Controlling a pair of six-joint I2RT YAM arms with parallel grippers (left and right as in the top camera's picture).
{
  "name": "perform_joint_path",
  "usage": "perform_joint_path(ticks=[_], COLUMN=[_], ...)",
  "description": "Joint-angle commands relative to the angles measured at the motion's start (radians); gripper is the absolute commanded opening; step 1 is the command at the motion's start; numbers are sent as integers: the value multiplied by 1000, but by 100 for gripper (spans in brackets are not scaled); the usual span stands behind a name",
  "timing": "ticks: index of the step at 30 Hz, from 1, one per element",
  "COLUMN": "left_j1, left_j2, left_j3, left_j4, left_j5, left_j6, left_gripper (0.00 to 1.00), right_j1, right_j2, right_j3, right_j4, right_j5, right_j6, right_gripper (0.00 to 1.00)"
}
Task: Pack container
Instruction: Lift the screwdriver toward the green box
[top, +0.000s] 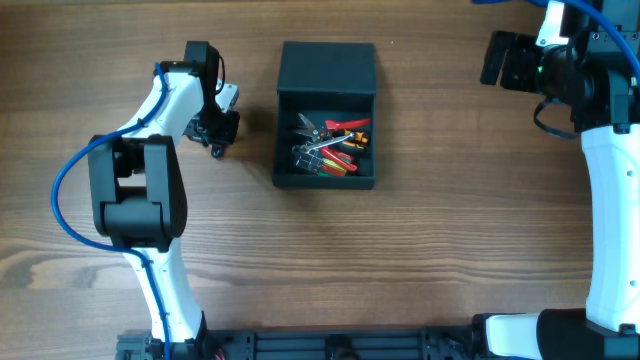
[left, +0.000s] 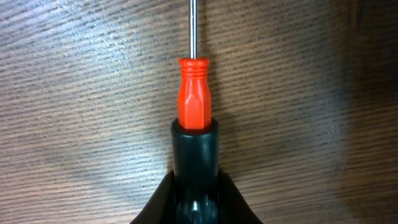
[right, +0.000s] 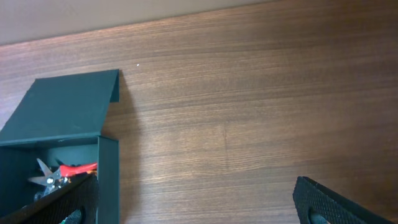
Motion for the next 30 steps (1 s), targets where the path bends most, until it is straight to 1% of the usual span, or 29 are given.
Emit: perform_joint_path(ticks=[1,5,10,16,19,23,25,28,30], left_j1=[7,3,-7,-49,-98,-213,-297,-393,-447], left_j2=[14,-10,-99,-283,-389,-495,-525,-526,-505], left_j3=[-10,-9,3,17,19,19,19,19,19], left_j4=[-18,-25,-29,-29,-23,-21,-8,30,69], left_j5=[-2,-2,-2,-2,-1,54,58,59,59], left_j6=[-3,-6,-6,-6,13,247,416,602,691], left_gripper=[4,4,4,4,4,4,4,4,4], right_j1=[-3,-3,-3,-3,-3,-3,-3,-3,-3], right_j2=[3,3,3,3,3,3,3,3,3], right_j3=[-4,-4,-4,-4,-4,-4,-4,-4,-5], right_j4=[-4,-5,-5,-16,-23,-22,-22,-22,-23], right_j5=[13,13,13,13,13,10,10,5,5], right_j6=[-4,-3,-4,-3,-3,-2,-2,-2,-2], right_gripper=[100,100,100,100,100,100,100,100,100])
